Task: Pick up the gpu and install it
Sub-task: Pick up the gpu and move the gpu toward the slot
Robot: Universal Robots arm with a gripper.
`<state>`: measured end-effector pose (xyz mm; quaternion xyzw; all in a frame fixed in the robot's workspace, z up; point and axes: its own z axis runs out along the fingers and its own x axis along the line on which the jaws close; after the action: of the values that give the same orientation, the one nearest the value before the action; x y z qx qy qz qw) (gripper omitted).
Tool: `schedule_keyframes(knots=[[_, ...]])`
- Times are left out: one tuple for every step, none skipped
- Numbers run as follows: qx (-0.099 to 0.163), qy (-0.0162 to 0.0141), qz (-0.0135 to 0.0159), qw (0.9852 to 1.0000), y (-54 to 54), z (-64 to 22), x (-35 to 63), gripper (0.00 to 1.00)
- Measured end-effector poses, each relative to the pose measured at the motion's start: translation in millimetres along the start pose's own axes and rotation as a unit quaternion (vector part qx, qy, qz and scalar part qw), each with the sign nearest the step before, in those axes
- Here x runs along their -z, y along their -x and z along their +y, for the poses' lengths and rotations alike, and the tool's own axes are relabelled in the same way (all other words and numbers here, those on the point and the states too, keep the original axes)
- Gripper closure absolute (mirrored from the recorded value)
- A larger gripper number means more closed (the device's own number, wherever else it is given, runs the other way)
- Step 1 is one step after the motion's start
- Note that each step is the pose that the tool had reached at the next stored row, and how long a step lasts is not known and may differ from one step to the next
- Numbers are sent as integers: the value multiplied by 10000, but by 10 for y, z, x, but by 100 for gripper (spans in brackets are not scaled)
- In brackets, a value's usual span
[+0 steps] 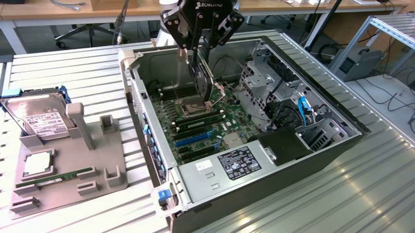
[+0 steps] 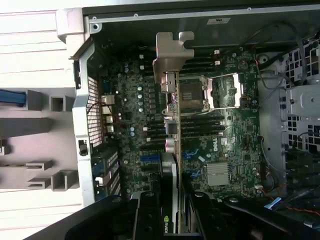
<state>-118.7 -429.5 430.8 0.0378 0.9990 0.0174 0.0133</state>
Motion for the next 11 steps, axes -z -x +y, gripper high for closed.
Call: schedule_keyframes(knots=[[0, 0, 0, 10000, 10, 1, -4, 73], [0, 1, 0, 10000, 22, 1, -9, 73], [0, 0, 0, 10000, 31, 2, -12, 73], [0, 0, 0, 10000, 42, 3, -16, 73], [0, 0, 0, 10000, 52, 3, -20, 73], [0, 0, 0, 10000, 62, 4, -24, 73], [0, 0, 0, 10000, 73, 5, -28, 73], [1, 0, 0, 10000, 86, 5, -33, 73], [1, 0, 0, 10000, 101, 6, -39, 73], [0, 0, 0, 10000, 113, 7, -44, 73], [0, 0, 0, 10000, 122, 8, -48, 73]])
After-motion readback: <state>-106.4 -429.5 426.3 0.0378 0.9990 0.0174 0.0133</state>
